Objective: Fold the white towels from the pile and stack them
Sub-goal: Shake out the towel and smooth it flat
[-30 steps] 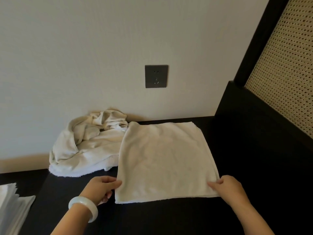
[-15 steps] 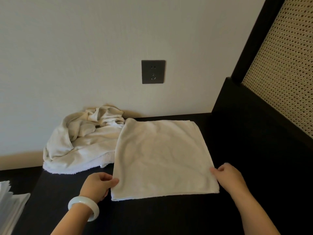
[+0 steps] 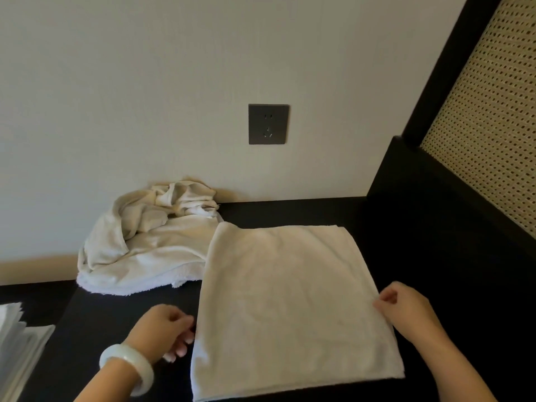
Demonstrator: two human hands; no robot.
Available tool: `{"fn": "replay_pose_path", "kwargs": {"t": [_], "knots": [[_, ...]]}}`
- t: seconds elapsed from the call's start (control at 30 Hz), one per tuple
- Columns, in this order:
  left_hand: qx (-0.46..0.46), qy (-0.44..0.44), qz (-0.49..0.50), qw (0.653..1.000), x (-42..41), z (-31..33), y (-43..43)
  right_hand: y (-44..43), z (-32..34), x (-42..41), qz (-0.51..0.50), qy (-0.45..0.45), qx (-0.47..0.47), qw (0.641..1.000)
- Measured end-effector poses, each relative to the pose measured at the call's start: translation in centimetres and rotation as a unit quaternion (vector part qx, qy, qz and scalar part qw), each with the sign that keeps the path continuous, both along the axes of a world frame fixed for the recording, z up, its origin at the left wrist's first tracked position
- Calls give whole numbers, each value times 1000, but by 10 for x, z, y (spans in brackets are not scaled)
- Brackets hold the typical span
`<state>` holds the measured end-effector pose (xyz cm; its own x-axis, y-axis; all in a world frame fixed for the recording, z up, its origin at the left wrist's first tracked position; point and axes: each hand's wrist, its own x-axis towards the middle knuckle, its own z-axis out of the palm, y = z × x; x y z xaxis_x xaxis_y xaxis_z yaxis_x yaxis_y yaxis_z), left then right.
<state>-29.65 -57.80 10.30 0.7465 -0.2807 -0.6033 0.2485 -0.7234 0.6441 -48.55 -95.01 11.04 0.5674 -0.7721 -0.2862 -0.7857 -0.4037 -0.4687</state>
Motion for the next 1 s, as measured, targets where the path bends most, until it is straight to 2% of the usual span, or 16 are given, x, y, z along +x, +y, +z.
{"fn": "replay_pose_path", "kwargs": {"t": [0.1,0.23,0.4,0.63,0.83,1.0], "knots": [[-50,-37,56,996,14,-2,-13,4,-8,20,15,-29,-19,999],[-109,33,66,991,27,0,-21,-1,-16,38,-21,0,-39,999],[-160,97,64,980,37,-3,-17,-11,-17,45,-41,28,17,999],[-202,104,92,969,44,-16,-22,-23,-26,31,-82,-127,107,983],[-139,62,67,986,48,-15,-28,-24,-30,29,-99,-160,143,972],[-69,-57,50,995,46,-18,-28,-28,-38,27,-122,-163,126,971]]}}
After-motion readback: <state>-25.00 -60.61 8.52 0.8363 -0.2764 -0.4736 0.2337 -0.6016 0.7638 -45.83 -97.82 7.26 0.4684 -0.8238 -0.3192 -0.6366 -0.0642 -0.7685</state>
